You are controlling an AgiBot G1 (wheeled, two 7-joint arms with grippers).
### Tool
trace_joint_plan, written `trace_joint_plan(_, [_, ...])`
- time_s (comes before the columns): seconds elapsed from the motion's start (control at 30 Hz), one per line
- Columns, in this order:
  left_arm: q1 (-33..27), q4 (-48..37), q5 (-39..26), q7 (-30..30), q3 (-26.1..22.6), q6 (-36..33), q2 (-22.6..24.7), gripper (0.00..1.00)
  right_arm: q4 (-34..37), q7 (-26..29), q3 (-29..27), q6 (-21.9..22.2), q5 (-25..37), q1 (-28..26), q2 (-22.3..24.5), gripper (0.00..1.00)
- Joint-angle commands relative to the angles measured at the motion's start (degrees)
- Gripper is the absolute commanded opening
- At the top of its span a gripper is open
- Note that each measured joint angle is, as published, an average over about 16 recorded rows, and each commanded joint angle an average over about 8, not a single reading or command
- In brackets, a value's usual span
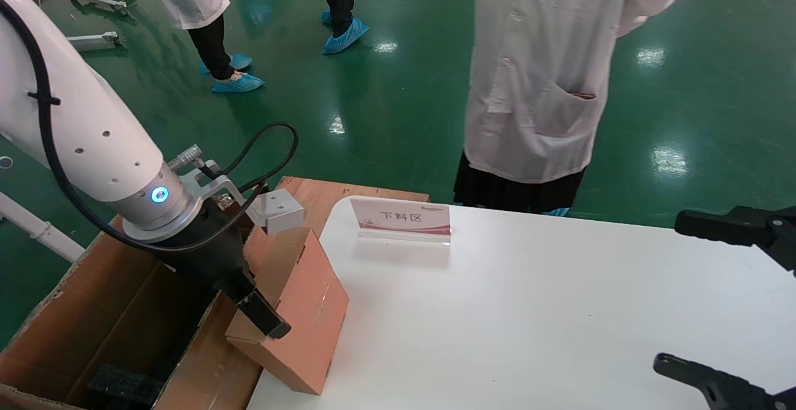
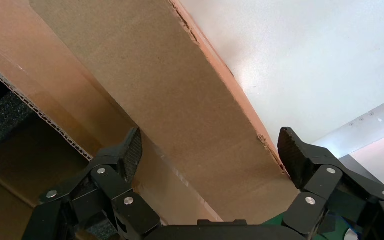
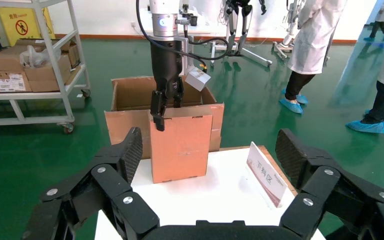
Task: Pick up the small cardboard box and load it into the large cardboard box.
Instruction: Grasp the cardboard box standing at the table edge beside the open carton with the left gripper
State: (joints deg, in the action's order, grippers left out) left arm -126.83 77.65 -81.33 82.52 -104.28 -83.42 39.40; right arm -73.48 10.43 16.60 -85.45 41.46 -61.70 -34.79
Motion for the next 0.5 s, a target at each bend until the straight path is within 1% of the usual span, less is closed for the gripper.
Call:
trace_joint_plan(0.03, [-0.01,0.0,0.0,-0.03,0.02,-0.04,0.03,0.0,0.0,0.0,0.0,0.0,0.0,0.0,0.0,0.0])
trace_joint_plan(0.5, [-0.06,0.01,-0.01,-0.14,0.07,-0.25,0.1,0.0,0.0,0.01,-0.01,0.0,0.0,0.0,0.0,0.0])
